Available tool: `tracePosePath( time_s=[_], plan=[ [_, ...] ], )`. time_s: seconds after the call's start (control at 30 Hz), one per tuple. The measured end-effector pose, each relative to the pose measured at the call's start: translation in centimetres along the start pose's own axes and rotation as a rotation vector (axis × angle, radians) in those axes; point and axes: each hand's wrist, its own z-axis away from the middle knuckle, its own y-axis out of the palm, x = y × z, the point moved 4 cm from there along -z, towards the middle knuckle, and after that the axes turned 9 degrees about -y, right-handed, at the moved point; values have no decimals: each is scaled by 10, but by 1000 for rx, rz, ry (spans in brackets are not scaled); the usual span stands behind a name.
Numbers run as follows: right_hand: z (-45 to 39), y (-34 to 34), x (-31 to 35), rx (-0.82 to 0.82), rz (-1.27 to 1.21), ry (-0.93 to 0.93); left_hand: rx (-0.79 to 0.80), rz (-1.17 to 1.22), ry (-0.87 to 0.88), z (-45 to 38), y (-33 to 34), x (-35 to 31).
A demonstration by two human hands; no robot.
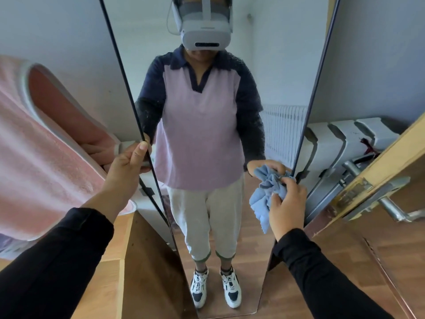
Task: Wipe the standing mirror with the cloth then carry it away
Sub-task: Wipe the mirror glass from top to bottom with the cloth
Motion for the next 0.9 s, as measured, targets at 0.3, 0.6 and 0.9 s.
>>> tracePosePath(
  time_s=[0.3, 0.6, 0.9],
  plan=[
    [-27, -17, 34, -202, -145, -121, -8, 32, 19, -1, 2, 1],
    [-16, -9, 32, -112, 8, -90, 18, 22, 30, 1, 3, 0],
    [-27, 9, 106, -20, 251, -584, 40, 38, 29, 0, 3, 0]
  ],
)
